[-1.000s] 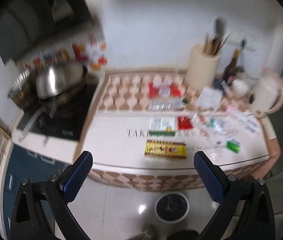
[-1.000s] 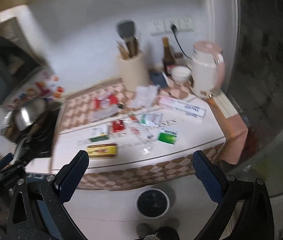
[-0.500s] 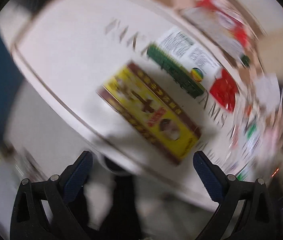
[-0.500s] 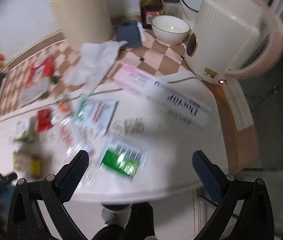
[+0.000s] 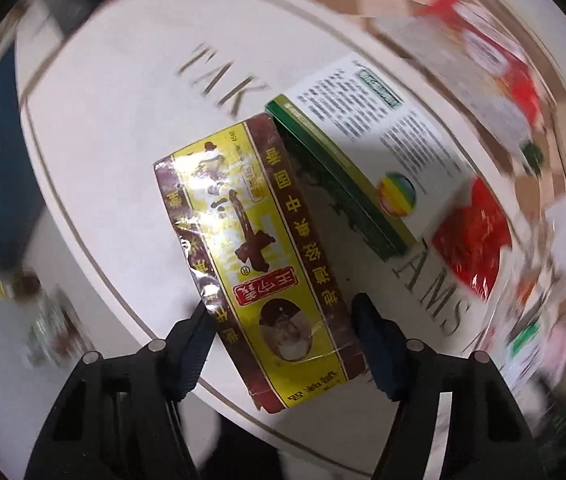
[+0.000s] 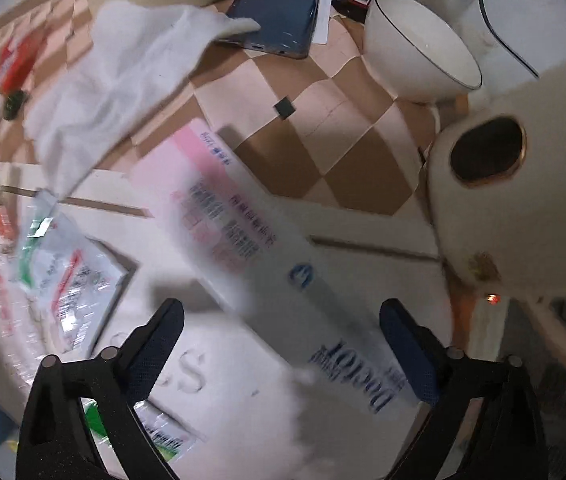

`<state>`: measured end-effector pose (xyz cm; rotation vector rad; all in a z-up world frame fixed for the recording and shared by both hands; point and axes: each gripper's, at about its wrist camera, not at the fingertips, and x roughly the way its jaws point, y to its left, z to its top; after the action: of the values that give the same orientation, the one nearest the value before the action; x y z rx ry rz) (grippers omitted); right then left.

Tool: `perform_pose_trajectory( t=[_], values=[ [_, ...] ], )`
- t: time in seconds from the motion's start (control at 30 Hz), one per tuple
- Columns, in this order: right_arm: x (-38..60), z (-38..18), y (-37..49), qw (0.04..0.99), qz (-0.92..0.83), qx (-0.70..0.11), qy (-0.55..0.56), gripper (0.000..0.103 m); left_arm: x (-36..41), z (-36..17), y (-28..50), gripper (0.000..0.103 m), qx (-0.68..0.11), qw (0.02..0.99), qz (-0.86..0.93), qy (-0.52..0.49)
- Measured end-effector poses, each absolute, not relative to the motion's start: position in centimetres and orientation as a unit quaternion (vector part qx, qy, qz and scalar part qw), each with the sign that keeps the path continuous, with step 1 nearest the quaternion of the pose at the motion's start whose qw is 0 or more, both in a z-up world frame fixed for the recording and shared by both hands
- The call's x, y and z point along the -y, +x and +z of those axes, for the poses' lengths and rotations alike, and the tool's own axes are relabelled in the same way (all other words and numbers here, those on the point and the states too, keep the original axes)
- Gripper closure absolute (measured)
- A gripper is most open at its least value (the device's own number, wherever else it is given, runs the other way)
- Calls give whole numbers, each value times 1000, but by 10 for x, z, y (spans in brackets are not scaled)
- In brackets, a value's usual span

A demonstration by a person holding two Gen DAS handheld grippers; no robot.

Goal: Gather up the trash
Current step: 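Grasp the yellow-red box with the left gripper while the right grasps the Doctor toothpaste box, then lower both boxes over the floor bin and open both grippers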

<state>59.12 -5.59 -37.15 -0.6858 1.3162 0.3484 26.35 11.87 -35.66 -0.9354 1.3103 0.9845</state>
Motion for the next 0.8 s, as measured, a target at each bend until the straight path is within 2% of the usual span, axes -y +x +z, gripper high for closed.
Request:
perform_pose_trajectory(
  t=[0.03,0.13,0.33,0.43,0.6,0.8],
  values=[
    [55,-371,591,725,160,-592,-313,25,-115,-355,267,39,-570,599,422,-373],
    [57,-363,586,727,193,-595,-284,33,-99,-349,271,41,-589,625,413,-302],
    [77,-354,571,734,216,-618,-181,46,-104,-353,270,43,-591,643,397,-282],
    [91,-347,559,744,211,-621,-128,48,-98,-353,262,44,-583,666,385,-263],
    [97,-313,532,767,204,-600,-98,50,-79,-313,251,44,-560,718,349,-221],
    [103,-269,446,794,211,-568,-55,51,-47,-273,191,45,-538,781,263,-177]
  ],
)
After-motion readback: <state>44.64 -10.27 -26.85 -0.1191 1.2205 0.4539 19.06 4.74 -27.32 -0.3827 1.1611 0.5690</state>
